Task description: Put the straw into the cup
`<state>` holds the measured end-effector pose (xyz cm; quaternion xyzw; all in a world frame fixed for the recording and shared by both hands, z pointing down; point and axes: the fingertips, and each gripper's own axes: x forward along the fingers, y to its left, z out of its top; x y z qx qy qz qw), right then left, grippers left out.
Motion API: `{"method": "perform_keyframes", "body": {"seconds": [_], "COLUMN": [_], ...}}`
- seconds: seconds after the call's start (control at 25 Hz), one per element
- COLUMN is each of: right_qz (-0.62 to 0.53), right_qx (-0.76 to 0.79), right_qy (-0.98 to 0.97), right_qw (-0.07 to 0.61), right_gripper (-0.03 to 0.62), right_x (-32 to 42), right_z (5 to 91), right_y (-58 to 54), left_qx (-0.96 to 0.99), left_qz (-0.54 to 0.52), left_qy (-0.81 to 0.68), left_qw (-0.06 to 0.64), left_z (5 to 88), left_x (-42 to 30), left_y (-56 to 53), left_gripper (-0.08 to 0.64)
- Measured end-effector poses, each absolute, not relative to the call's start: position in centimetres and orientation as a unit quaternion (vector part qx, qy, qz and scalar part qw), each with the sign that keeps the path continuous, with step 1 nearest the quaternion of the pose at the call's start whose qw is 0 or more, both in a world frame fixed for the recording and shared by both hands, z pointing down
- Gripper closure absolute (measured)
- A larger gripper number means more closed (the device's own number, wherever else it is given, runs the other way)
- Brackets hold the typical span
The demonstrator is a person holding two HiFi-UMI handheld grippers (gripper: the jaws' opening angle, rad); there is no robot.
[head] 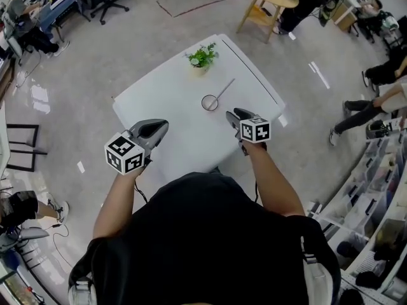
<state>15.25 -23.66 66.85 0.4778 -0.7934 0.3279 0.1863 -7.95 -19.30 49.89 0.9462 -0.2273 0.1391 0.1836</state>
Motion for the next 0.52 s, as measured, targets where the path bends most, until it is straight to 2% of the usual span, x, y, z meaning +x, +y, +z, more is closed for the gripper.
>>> {"method": "perform_keyframes", "body": {"seconds": [0.52], "right_qz": [0.311], "right_qx": [0.483], "right_qy": [-0.799], "right_qw": [0.176], "right_gripper": [0.410], "right_x": [14.9], "right_z": [64.1], "right_y": [-20.0], "left_qx": [0.950], "left_qz": [0.132], "left_qy": [-0.221], "left_qw": [0.176], "left_z": [48.9], "left_x": [-8.6], "left_y": [-16.8], "left_gripper": [0.559]}}
